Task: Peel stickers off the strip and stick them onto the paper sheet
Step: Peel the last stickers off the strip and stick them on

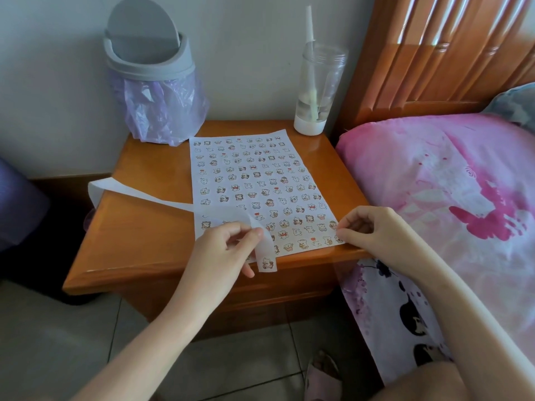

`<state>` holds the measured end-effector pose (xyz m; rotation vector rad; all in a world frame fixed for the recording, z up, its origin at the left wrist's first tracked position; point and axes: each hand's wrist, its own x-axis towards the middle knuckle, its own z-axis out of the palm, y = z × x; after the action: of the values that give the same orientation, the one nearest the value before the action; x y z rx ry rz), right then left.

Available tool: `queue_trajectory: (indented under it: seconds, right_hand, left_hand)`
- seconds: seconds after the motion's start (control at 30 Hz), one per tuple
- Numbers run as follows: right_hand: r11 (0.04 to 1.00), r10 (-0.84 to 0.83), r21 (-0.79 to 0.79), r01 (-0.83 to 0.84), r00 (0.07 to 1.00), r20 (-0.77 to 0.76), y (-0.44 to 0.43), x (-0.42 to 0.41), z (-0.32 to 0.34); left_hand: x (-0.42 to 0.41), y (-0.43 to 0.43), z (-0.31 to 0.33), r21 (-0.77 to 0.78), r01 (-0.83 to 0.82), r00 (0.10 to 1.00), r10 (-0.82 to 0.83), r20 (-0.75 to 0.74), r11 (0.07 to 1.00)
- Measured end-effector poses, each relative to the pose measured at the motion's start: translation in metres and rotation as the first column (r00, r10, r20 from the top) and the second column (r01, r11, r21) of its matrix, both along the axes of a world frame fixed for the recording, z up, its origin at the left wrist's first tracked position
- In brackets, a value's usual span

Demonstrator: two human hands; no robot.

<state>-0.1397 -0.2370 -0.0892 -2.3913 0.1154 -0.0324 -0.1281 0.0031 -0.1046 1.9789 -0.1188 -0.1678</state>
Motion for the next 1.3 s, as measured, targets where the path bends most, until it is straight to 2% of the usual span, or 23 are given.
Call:
queue_trajectory:
  seconds: [0.17,0.63,0.77,0.83,0.93,1.0,1.07,1.17,1.3]
  right_hand:
    - [1.000,0.006,-0.015,-0.006,1.000,0.022,-0.002,0.000,-0.003]
    - [0.998,-0.016,0.068,0.016,1.000,-0.004,-0.004,0.002,-0.002]
    - [1.000,-0.022,-0.009,0.022,1.000,-0.004,-0.004,0.002,-0.004]
    - [0.998,-0.059,0.011,0.059,0.998,0.028,-0.005,0.002,-0.004]
    - [0.984,-0.142,0.131,0.120,0.975,0.172,0.005,0.000,0.000]
    - [0.976,-0.126,0.206,0.071,0.954,0.271,0.020,-0.005,0.007]
    - [0.973,-0.034,0.226,-0.037,0.952,0.303,0.038,-0.011,0.013]
    - [0.952,0.124,0.239,-0.190,0.956,0.268,0.062,-0.017,0.014]
    - [0.929,0.198,0.269,-0.256,0.954,0.225,0.076,-0.021,0.010]
  left_hand:
    - [-0.001,0.000,0.002,-0.014,0.007,1.000,-0.007,-0.003,1.000]
    - [-0.002,-0.001,0.004,-0.010,0.018,1.000,-0.018,-0.010,1.000]
    - [-0.002,0.000,0.004,-0.002,0.029,0.999,-0.029,-0.018,1.000]
    - [-0.002,0.001,0.005,-0.003,0.038,0.999,-0.038,-0.028,0.999]
    - [-0.001,0.001,0.006,-0.028,0.044,0.998,-0.045,-0.045,0.999]
    - [-0.001,0.002,0.007,-0.059,0.031,0.998,-0.034,-0.056,0.998]
    - [0.000,0.003,0.009,-0.097,0.002,0.998,-0.008,-0.056,0.995]
    - [0.000,0.003,0.014,-0.159,-0.026,0.999,0.020,-0.042,0.987]
    - [-0.002,0.003,0.018,-0.203,-0.040,0.999,0.038,-0.012,0.978]
